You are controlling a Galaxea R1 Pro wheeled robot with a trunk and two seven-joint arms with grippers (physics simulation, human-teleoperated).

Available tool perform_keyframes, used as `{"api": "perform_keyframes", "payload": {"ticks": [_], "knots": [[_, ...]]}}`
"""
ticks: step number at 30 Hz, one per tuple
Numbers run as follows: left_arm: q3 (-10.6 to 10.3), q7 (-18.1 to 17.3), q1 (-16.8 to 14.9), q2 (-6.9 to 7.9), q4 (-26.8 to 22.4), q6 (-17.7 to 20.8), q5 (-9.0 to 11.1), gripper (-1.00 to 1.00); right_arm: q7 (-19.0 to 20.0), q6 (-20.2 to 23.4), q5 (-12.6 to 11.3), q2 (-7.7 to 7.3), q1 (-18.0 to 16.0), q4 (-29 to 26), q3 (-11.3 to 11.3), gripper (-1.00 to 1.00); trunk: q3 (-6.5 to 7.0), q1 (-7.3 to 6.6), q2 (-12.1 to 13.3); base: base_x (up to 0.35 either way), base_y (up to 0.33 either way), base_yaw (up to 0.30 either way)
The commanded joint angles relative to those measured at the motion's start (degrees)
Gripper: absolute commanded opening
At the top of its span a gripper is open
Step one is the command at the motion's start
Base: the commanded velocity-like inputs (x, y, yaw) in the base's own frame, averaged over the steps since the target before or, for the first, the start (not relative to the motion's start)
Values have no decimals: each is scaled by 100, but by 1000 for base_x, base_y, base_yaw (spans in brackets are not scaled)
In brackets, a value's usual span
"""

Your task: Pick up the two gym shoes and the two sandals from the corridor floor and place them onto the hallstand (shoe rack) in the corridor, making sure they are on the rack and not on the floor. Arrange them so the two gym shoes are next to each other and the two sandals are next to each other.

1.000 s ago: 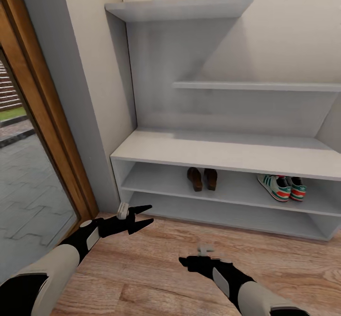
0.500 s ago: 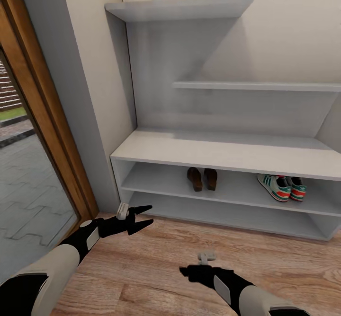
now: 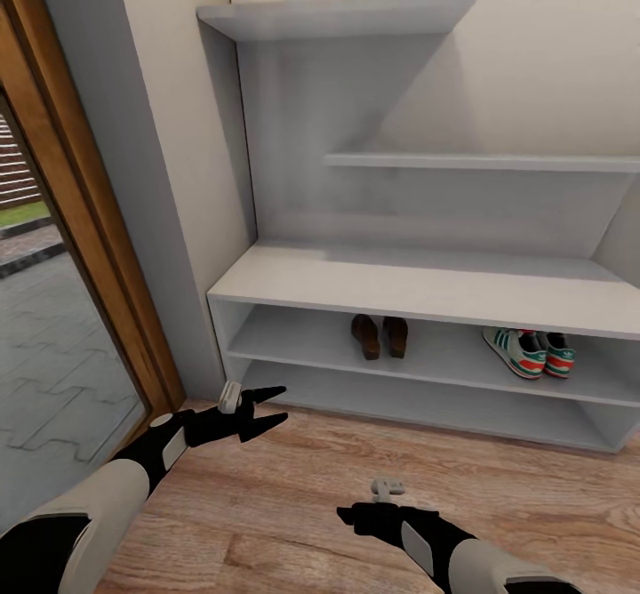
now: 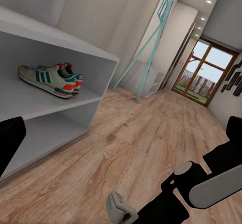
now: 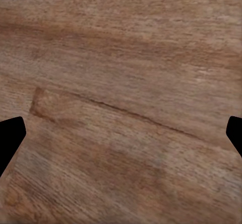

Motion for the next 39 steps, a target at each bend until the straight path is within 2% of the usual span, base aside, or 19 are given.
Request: {"api": "perform_keyframes", "payload": {"ticks": [1,18,22,39], "knots": [[4,-9,-3,1,4,-58,11,100,14,44,-46,0,1,-10,-4,100,-5,-1,-2,0,0,0],[4,-25,-3,2,5,-58,15,100,14,44,-46,0,1,-9,-4,100,-5,-1,-2,0,0,0],[17,-185,-3,9,3,-58,19,100,14,44,-46,0,3,-9,-4,100,-5,-1,-2,0,0,0],[13,-185,-3,11,3,-58,19,100,14,44,-46,0,1,-9,-4,100,-5,-1,-2,0,0,0]]}}
